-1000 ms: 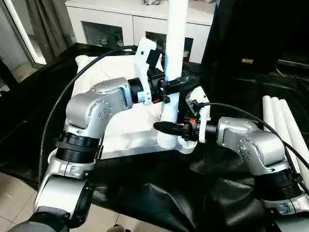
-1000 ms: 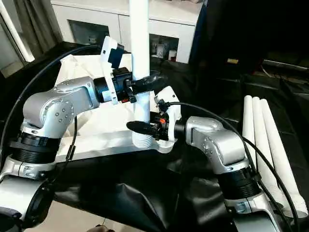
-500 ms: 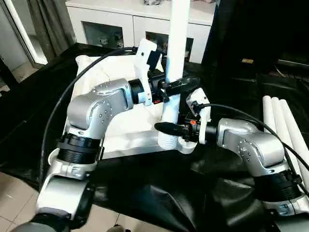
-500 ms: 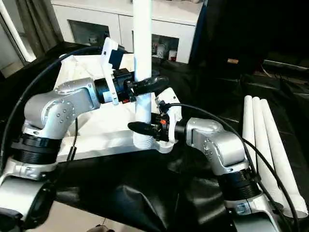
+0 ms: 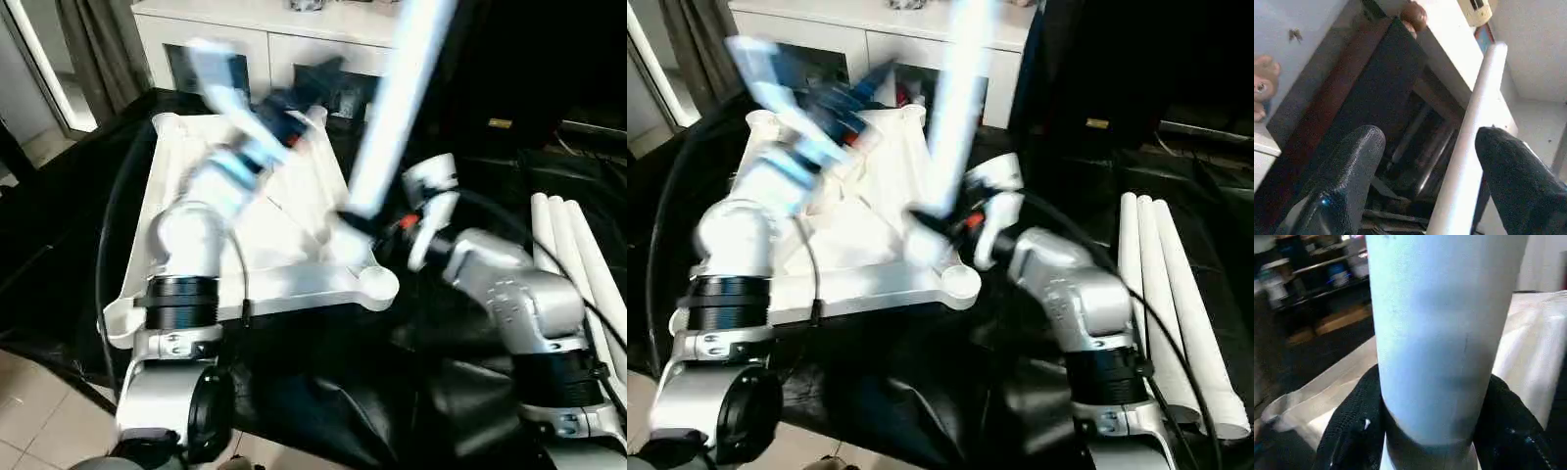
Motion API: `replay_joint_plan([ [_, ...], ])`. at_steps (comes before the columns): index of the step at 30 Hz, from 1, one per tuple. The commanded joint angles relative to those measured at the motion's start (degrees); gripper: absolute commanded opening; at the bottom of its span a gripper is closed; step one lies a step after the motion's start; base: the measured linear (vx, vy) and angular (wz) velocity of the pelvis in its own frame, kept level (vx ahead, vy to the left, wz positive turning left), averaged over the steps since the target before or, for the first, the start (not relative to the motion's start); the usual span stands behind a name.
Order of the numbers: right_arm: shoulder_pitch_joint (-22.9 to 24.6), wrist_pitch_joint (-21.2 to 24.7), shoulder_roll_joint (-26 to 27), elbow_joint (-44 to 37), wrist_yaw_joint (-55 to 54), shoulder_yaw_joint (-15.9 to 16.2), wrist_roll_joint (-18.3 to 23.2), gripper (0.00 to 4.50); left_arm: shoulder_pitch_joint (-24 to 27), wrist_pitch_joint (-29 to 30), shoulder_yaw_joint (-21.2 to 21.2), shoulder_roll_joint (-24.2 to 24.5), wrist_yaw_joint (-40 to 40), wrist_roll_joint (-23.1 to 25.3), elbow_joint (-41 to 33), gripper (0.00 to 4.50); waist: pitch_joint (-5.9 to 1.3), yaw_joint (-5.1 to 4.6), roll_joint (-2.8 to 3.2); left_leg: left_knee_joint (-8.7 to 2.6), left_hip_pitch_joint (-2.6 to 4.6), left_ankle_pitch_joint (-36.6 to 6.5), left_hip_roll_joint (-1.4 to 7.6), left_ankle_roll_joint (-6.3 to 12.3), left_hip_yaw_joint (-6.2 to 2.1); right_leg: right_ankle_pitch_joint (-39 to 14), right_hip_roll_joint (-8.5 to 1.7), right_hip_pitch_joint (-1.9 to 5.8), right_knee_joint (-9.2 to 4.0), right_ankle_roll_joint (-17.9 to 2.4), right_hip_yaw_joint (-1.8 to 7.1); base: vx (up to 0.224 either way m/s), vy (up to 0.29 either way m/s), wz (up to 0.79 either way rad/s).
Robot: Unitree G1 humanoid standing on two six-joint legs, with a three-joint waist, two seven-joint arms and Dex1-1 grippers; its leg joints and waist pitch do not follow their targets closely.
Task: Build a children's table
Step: Pick table leg
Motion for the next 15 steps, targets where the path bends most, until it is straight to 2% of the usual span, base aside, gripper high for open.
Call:
replay_joint_plan([
  [1, -0.32, -2.5, -0.96, 0.59, -2.56, -1.42, -2.74, 1.9, 1.47, -0.74, -4.16, 2.71, -4.16, 3.69, -1.74, 3.55, -4.58, -0.13, 0.25, -3.72, 1.18, -5.04, 1.85, -0.04, -1.21, -3.07, -3.94, 3.46, -4.0, -11.99, 2.47, 0.0, 0.0, 0.0],
  [2, 0.22, -3.18, -1.41, 1.0, -3.96, -2.2, -3.72, 1.89, 3.16, -1.15, -8.78, 6.04, -7.45, 8.04, -2.29, 3.55, -4.54, -0.25, 0.24, -3.73, 1.18, -5.08, 1.86, -0.16, -1.14, -3.08, -3.88, 3.43, -3.92, -11.67, 2.51, 0.0, 0.0, 0.0],
  [3, 0.22, -3.18, -1.41, 1.0, -3.96, -2.2, -3.72, 1.89, 3.16, -1.15, -8.78, 6.04, -7.45, 8.04, -2.29, 3.55, -4.54, -0.07, 0.36, -3.83, 1.25, -5.06, 2.04, -0.16, -1.36, -3.63, -4.08, 3.3, -4.01, -11.14, 2.52, 0.0, 0.0, 0.0],
  [4, 0.6, -3.59, -1.66, 1.25, -4.89, -2.78, -4.24, 1.89, 4.3, -1.45, -11.92, 8.27, -9.59, 10.93, -2.6, 3.55, -4.52, -0.23, 0.44, -3.84, 1.34, -5.11, 1.93, -0.54, -1.18, -3.91, -3.92, 3.24, -3.91, -10.74, 2.56, 0.0, 0.0, 0.0],
  [5, 0.6, -3.59, -1.66, 1.25, -4.89, -2.78, -4.24, 1.89, 4.3, -1.45, -11.92, 8.27, -9.59, 10.93, -2.6, 3.55, -4.49, -0.31, 0.53, -3.83, 1.35, -5.5, 1.92, -0.9, -1.11, -3.95, -3.9, 3.23, -3.89, -10.83, 2.59, 0.0, 0.0, 0.0],
  [6, 1.84, -4.01, -2.43, 0.79, -5.62, -3.11, -4.9, 1.89, 7.54, -4.51, -20.42, 13.9, -15.31, 18.12, -3.54, 3.55, -4.44, -0.14, 0.46, -4.07, 1.37, -6.03, 2.1, -0.85, -1.34, -5.04, -4.11, 3.18, -4.21, -10.36, 2.59, 0.0, 0.0, 0.0],
  [7, 2.88, -3.84, -2.91, -0.17, -5.5, -2.77, -5.25, 1.89, 9.53, -6.71, -25.1, 16.8, -18.43, 21.92, -3.84, 3.55, -4.4, -0.19, 0.62, -4.15, 1.35, -6.6, 2.18, -1.12, -1.35, -5.72, -4.07, 3.16, -4.03, -9.83, 2.6, 0.0, 0.0, 0.0],
  [8, 2.88, -3.84, -2.91, -0.17, -5.5, -2.77, -5.25, 1.89, 9.53, -6.71, -25.1, 16.8, -18.43, 21.92, -3.84, 3.55, -4.32, -0.25, 0.59, -4.23, 1.49, -7.17, 2.2, -1.5, -1.33, -6.72, -4.04, 3.05, -4.12, -9.1, 2.67, 0.0, 0.0, 0.0],
  [9, 3.58, -3.68, -3.22, -0.84, -5.42, -2.53, -5.46, 1.89, 10.84, -8.14, -28.17, 18.69, -20.48, 24.42, -3.98, 3.55, -4.29, -0.43, 0.63, -4.24, 1.44, -7.3, 2.12, -1.78, -1.19, -6.65, -4.01, 3.07, -4.11, -9.22, 2.74, 0.0, 0.0, 0.0],
  [11, 3.58, -3.68, -3.22, -0.84, -5.42, -2.53, -5.46, 1.89, 10.84, -8.14, -28.17, 18.69, -20.48, 24.42, -3.98, 3.55, -4.41, -0.47, 0.71, -4.18, 1.44, -7.41, 2.08, -2.37, -1.11, -5.9, -4.09, 3.11, -4.01, -9.91, 2.76, 0.0, 0.0, 0.0],
  [14, 6.88, -3.45, -3.01, -3.98, -6.41, -1.36, -6.06, 1.89, 13.95, -10.59, -35.61, 21.54, -21.98, 30.59, -2.17, 3.55, -4.18, -0.56, 0.68, -4.33, 1.45, -8.85, 2.06, -2.35, -1.14, -7.37, -4.06, 2.98, -4.18, -9.86, 2.82, 0.0, 0.0, 0.0],
  [15, 6.88, -3.45, -3.01, -3.98, -6.41, -1.36, -6.06, 1.89, 13.95, -10.59, -35.61, 21.54, -21.98, 30.59, -2.17, 3.55, -4.15, -0.47, 0.71, -4.39, 1.44, -8.9, 2.12, -2.31, -1.2, -7.75, -4.1, 3.0, -4.32, -9.58, 2.84, 0.0, 0.0, 0.0],
])
